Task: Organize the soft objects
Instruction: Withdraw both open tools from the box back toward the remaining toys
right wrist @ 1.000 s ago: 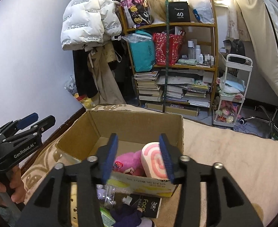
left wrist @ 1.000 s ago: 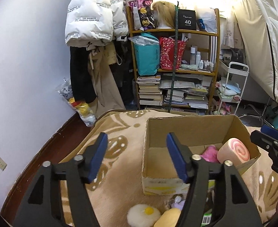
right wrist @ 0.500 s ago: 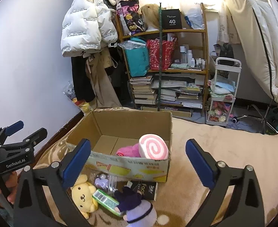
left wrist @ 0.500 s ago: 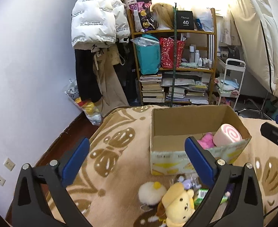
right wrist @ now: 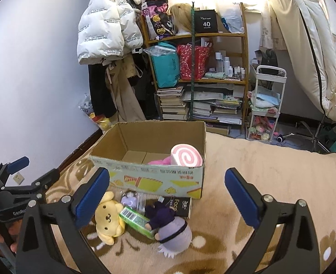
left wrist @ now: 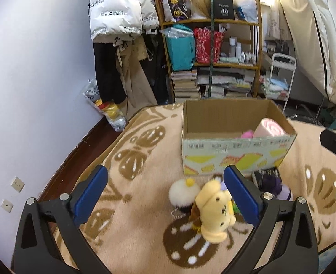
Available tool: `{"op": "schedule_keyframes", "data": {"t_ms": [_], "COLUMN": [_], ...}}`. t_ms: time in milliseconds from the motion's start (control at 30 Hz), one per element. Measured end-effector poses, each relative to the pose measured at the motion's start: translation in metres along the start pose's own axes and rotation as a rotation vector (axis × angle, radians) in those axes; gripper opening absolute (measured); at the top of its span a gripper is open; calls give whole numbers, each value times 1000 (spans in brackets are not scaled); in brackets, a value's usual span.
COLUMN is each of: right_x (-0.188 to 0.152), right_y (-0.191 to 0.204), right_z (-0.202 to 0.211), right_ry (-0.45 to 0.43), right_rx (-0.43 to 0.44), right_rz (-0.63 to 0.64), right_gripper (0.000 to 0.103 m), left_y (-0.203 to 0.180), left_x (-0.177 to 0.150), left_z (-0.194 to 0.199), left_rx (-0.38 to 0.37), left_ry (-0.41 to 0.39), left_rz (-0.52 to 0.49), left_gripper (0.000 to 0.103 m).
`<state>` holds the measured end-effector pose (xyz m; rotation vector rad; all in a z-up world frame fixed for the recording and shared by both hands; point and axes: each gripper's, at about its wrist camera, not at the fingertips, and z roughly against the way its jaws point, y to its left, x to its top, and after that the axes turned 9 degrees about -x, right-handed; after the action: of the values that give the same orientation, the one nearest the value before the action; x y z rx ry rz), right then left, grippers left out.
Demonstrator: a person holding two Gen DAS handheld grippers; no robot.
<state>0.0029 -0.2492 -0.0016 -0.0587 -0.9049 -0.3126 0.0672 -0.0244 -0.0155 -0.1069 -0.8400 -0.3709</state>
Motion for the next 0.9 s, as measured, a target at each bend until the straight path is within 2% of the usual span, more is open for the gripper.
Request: {"op": "schedule_keyframes", "data": {"t_ms": [467, 900], "right_x": [-15, -22], "right_y": [4, 9], "right_z": [3, -19], "right_ry": [41, 83], "right_rx": [-20, -62], "right_rz": [-6, 27], "right_gripper": [103, 103], "left_y": [-4, -3], "left_x": [-16, -18], "left_z": [5, -20], "left_rx": [-6, 6], "left_ry": [65, 131], "left_rz": [-4, -1], "left_gripper": [100, 100]}}
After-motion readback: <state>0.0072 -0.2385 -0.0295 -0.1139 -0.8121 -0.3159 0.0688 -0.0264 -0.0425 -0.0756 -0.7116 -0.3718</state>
